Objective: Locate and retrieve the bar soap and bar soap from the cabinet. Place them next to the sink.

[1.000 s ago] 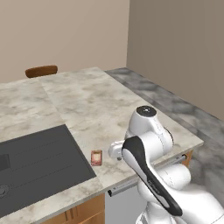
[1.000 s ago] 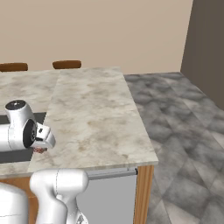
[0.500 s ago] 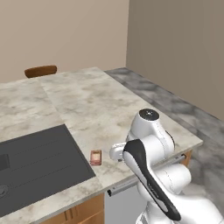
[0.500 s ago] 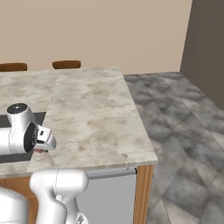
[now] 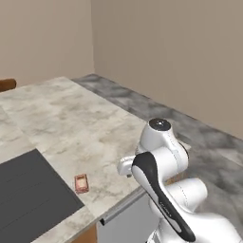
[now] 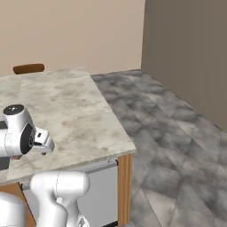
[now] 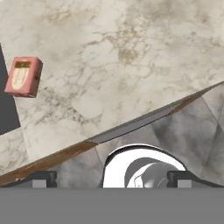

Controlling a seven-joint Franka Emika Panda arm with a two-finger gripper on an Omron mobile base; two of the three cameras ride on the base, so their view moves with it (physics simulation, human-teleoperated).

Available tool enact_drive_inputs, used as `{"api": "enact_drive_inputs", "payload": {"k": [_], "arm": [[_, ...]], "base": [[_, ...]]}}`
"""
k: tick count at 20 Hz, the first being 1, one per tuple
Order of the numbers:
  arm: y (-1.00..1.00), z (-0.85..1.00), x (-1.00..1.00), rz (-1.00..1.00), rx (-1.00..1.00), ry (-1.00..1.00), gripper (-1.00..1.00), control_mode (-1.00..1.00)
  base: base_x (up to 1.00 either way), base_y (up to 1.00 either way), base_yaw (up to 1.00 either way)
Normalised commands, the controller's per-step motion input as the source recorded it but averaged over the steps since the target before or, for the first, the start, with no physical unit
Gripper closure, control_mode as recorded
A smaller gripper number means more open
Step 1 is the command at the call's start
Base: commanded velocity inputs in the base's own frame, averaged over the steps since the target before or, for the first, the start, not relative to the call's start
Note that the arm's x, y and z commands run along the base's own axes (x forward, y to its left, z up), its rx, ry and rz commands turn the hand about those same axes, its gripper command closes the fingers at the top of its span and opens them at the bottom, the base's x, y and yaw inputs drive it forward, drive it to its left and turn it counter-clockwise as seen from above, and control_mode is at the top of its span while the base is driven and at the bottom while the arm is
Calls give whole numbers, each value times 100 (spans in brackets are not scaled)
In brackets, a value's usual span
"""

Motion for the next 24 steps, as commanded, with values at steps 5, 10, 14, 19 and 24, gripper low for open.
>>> {"api": "enact_drive_inputs", "payload": {"k": [5, 10, 14, 19, 24], "arm": [[0, 0, 0, 0, 0, 0, -100, 100], [0, 0, 0, 0, 0, 0, -100, 100], [0, 0, 0, 0, 0, 0, -100, 100], [0, 0, 0, 0, 0, 0, -100, 100], [0, 0, 0, 0, 0, 0, -100, 100]], "base": [[-1, 0, -45], [-5, -6, -44], [-8, -9, -44], [-5, -11, -42], [0, -17, -42]]}}
